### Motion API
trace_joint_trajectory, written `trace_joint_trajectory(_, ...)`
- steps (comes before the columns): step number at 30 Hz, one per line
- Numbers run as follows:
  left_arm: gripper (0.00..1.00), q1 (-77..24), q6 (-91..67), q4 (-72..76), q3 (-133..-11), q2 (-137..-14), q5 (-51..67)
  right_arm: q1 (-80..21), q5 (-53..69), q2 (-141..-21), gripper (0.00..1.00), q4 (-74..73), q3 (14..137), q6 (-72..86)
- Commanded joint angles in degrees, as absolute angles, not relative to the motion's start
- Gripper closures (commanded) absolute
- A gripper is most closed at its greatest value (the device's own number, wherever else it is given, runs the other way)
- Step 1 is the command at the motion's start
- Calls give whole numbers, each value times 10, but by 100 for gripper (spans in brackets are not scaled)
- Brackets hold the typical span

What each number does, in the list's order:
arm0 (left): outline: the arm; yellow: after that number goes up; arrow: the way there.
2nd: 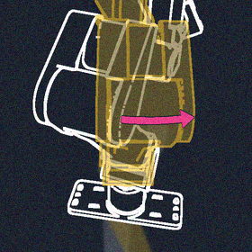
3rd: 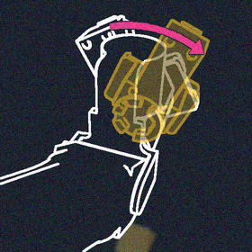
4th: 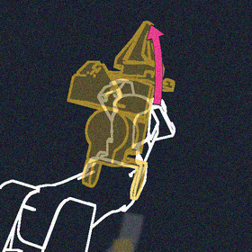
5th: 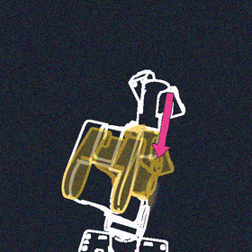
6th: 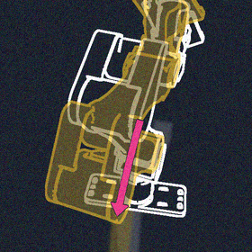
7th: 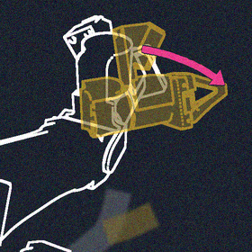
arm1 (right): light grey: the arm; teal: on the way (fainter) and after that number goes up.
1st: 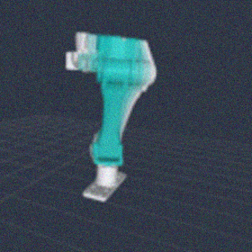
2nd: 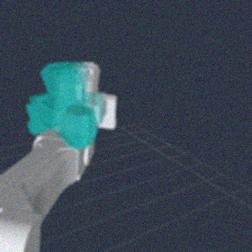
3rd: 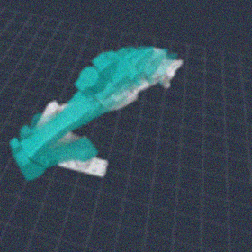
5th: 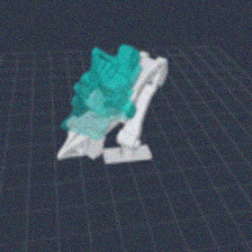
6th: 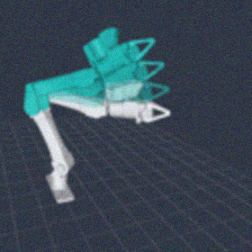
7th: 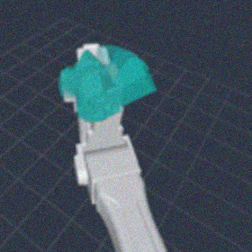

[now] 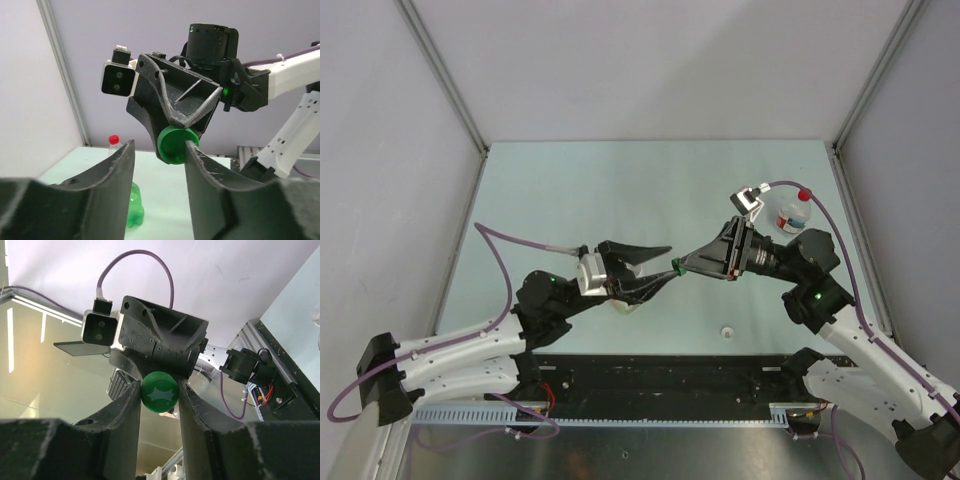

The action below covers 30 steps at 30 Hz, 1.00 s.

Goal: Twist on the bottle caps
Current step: Place the bottle cap at the center of the board.

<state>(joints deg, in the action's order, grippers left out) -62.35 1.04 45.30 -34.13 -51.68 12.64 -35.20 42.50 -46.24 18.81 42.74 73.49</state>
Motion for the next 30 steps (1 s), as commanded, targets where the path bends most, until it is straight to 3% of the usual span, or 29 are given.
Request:
trace_joint_trajectory(1, 38, -626, 15, 475, -330, -499, 102, -350, 417, -456, 75, 201, 430, 708)
trace_joint_trajectory(6, 7, -626, -22, 435, -305, -445, 92, -309, 348, -437, 78, 27, 447, 578)
trace_joint_trajectory(8, 2, -626, -53, 391, -297, -405, 80, -303, 271, -433, 78, -89, 466, 491)
trace_joint_trajectory(13, 1, -626, -144, 204, -318, -331, -39, -373, -29, -484, 78, -292, 479, 397)
trace_joint_trajectory(18, 1, -626, -210, -50, -398, -347, -211, -513, -242, -616, 77, -281, 479, 380)
trace_joint_trajectory(22, 0, -626, -224, -89, -402, -342, -231, -535, -273, -732, 80, -227, 475, 380)
trace_joint_trajectory(30, 1, -626, -222, -94, -383, -326, -255, -554, -249, -895, 76, -111, 462, 377)
